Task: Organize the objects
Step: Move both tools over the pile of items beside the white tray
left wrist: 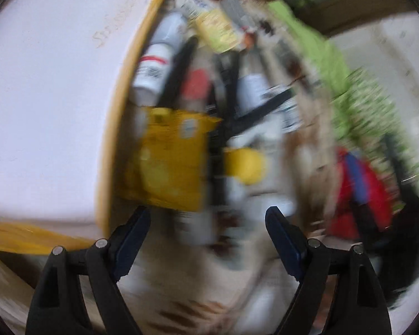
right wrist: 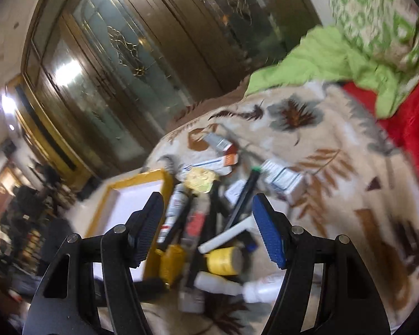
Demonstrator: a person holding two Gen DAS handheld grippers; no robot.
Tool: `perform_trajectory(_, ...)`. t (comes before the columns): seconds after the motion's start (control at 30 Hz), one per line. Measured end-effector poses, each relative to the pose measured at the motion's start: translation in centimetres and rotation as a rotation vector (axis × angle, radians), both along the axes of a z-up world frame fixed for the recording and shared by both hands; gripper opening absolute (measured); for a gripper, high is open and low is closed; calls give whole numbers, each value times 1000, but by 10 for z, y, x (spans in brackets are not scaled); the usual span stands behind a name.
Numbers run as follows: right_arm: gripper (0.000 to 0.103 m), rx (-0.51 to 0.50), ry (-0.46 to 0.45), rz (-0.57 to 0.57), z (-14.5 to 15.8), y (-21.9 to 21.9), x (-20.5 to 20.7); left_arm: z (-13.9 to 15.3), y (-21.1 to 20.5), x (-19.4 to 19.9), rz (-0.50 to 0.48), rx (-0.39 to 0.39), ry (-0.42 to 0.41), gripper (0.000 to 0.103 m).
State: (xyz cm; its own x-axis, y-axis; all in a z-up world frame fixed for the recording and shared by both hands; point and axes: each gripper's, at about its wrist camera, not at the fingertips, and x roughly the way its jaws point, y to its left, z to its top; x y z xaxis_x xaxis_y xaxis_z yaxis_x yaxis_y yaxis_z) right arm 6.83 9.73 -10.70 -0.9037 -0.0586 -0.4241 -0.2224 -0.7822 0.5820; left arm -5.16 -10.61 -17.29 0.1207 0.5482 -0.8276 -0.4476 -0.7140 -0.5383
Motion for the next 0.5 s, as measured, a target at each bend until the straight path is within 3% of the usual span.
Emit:
perform_trajectory(0.07,67,-41,-23,5,-4,3,-3,6,0,4,-34,-1,68,82)
perform_trajectory(0.13,67,-27,-62,25,-7,0,-6,19,-5,8,-57,-39,202,81)
perform_trajectory(0.2,67,1,-117,52,-12,-6,-5,27,-12,8,-62,-59,265,81)
perform_trajectory(0.33,67,16,-275,70,-26,-18,7,37,-25,8,-56,-13,269,80)
perform_trajectory(0.43,67,-111,-379,48,-45,-18,24,51,-28,8,-43,39,288,81)
perform_trajectory(0.5,67,-151,-431,-41,-53,-17,39,56,-25,5,-29,58,275,81)
